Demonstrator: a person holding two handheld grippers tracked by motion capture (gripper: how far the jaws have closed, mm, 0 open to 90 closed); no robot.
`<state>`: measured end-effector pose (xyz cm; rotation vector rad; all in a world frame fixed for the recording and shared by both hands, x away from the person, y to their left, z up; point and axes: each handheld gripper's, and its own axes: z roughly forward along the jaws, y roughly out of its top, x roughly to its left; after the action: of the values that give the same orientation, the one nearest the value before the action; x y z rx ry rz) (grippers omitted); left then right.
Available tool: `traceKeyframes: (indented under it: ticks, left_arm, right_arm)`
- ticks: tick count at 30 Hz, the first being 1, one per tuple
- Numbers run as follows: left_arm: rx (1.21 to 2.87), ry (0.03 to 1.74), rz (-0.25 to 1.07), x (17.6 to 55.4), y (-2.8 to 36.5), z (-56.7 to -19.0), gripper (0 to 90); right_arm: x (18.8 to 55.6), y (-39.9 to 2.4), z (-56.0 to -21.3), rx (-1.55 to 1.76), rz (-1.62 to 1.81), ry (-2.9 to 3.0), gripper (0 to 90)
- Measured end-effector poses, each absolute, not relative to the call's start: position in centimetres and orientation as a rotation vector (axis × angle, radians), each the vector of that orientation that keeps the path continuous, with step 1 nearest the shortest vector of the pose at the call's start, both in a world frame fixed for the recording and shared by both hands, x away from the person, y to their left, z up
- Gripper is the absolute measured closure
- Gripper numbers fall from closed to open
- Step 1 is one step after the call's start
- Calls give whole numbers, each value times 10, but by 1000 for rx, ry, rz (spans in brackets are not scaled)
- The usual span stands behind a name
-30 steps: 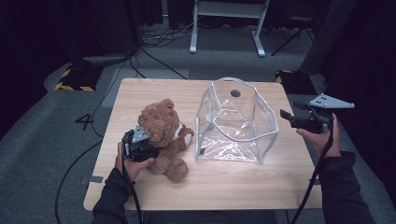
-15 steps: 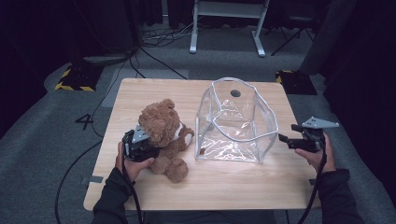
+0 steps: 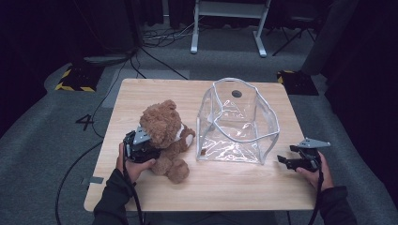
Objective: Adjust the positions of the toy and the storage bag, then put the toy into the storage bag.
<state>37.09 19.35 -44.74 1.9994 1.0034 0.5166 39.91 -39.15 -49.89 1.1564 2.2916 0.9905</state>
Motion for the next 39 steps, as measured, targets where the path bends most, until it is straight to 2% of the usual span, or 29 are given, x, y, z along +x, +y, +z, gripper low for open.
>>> traceKeyframes:
  ticks: [23,39]
  left_arm:
    - [1997,998,521,370,194,-448,440]
    - [1907,980,543,363,192,-445,508]
  right_arm:
    - [392,-384,-507,1212,990,2250,187]
    - [391,-385,-507,1219,987,2244,188]
